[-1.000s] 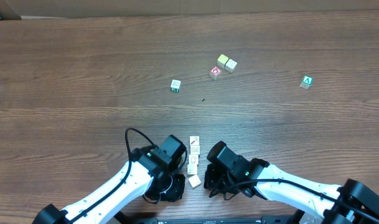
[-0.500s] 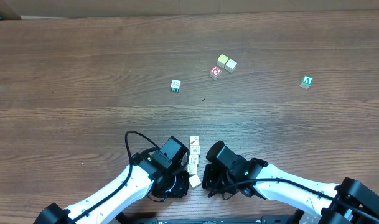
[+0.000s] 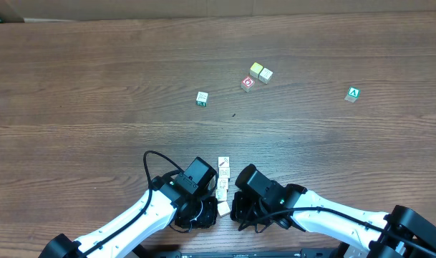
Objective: Flip 5 blocks
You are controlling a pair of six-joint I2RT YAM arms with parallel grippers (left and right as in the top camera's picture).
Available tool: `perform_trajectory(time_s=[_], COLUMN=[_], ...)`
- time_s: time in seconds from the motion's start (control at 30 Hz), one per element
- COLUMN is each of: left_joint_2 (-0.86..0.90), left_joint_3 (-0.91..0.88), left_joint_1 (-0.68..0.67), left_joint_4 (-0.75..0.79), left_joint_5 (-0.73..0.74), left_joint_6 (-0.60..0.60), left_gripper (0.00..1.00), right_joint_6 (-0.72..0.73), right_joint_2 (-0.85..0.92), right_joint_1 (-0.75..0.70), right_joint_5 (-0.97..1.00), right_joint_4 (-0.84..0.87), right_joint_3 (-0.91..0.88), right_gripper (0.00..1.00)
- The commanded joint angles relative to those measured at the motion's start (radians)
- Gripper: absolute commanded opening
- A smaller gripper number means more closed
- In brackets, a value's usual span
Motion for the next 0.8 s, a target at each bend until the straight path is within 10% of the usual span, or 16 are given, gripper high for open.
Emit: perform_trajectory(time_s=[0.0, 0.77], left_joint_2=[-0.016, -0.016], left_joint_3=[-0.005, -0.005], left_joint_1=[-0.005, -0.005], left_joint_4=[0.003, 0.002], left_joint_5=[0.000, -0.008], left_joint_6=[-0.021, -0.021], left_gripper=[0.04, 0.04], right_joint_6=[-0.010, -0.002], right_joint_2=[0.005, 0.005], right_joint_1=[0.005, 0.039], right_joint_5=[-0.012, -0.022], right_joint_4=[0.008, 0.040], right_joint_3=[0.007, 0.007], right_gripper=[0.04, 0.04])
